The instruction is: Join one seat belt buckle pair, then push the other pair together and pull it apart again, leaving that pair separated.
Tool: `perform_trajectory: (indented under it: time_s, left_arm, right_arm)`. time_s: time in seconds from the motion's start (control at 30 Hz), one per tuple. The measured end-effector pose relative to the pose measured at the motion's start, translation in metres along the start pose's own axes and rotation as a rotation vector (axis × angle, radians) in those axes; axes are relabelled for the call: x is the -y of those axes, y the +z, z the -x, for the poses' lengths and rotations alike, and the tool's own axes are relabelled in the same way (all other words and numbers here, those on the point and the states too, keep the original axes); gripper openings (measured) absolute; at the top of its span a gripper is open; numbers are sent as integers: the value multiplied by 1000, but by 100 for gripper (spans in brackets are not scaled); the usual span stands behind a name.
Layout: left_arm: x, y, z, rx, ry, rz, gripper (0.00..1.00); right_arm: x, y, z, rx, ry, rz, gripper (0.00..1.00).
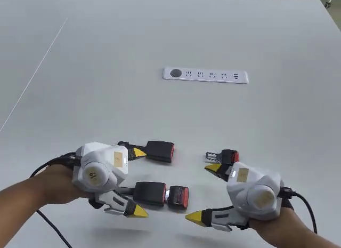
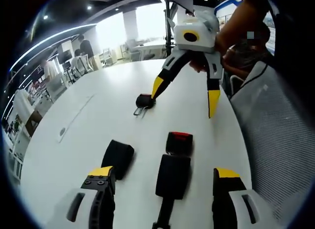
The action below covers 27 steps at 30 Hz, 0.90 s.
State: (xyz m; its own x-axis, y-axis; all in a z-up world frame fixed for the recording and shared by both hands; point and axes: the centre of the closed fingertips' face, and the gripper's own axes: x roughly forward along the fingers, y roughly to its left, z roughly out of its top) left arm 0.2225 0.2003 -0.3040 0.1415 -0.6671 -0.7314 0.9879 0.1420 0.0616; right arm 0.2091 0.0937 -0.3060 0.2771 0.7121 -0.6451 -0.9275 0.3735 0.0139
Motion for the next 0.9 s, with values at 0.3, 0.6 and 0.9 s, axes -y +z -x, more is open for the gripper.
perform_trajectory:
  time_s: [0.3, 0.6, 0.9]
  left_arm:
    - [-37, 11, 11, 9, 36, -33, 83]
    - [-77, 14, 10, -40, 44, -120, 76]
    - [-91, 13, -9, -58, -6, -141, 74]
  right_arm:
    - [35, -15, 27, -22, -13, -13, 75]
    - [83, -21, 34, -15, -25, -79, 75]
    - [95, -33, 27, -67, 38, -79, 74]
